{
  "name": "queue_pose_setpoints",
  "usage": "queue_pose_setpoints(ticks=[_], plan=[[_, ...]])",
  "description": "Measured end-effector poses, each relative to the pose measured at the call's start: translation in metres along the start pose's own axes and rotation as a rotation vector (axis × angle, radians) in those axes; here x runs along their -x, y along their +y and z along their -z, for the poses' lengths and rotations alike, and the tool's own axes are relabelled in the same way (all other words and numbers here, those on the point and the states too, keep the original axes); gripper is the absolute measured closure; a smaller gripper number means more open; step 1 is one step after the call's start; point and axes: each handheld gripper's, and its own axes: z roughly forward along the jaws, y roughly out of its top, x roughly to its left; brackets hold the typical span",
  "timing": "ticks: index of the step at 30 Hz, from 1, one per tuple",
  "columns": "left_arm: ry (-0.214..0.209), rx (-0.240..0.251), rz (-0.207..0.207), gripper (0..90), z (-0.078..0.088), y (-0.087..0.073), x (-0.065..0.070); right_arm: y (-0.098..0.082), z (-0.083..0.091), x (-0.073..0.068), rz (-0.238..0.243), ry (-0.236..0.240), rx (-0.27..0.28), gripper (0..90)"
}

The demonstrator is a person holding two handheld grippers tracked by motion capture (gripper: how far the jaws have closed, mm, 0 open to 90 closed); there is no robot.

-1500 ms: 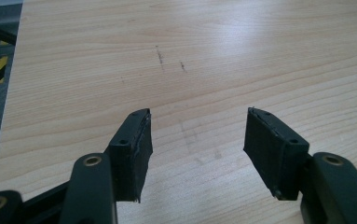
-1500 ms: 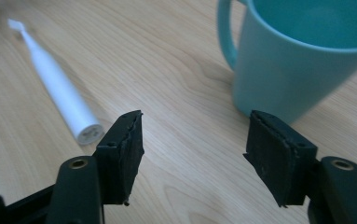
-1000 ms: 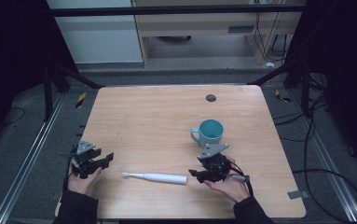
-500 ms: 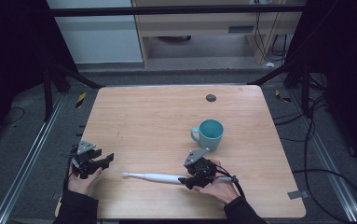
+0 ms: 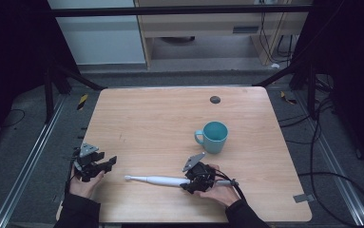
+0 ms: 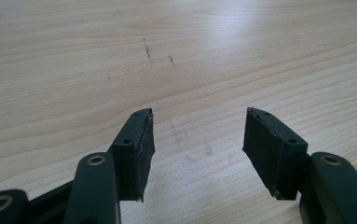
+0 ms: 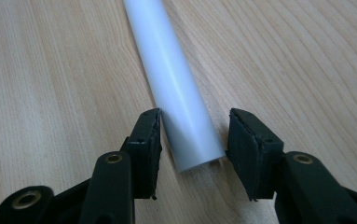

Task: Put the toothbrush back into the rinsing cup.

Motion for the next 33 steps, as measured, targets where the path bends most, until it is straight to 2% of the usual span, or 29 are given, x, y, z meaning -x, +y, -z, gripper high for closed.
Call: queue_pose_setpoints(ticks=[6, 7, 10, 11, 13, 23, 33], plan=[[-0.001, -0.004, 0.0, 42.7, -0.001, 0.0, 0.001, 0.0, -0.003, -0.001, 0.016, 0.01, -0.017, 58.7], [-0.001, -0.003, -0.004, 42.8, -0.001, 0.0, 0.001, 0.0, -0.003, -0.002, 0.031, 0.016, -0.016, 61.9], [-0.001, -0.005, -0.005, 42.8, -0.001, 0.0, 0.001, 0.001, -0.003, -0.003, 0.032, 0.03, -0.02, 65.1], [-0.001, -0.005, -0.003, 42.9, -0.001, 0.0, 0.001, 0.001, -0.002, -0.003, 0.038, 0.008, -0.024, 65.6], [-0.002, -0.005, 0.0, 42.9, -0.001, 0.0, 0.001, 0.0, -0.002, -0.001, 0.04, 0.022, -0.027, 65.6], [0.002, -0.001, 0.003, 43.0, -0.001, -0.001, 0.0, -0.005, 0.008, 0.0, 0.039, 0.026, -0.009, 65.8], [0.002, 0.001, -0.003, 43.1, 0.0, 0.0, 0.001, -0.026, 0.026, 0.003, 0.022, 0.026, -0.018, 65.7]])
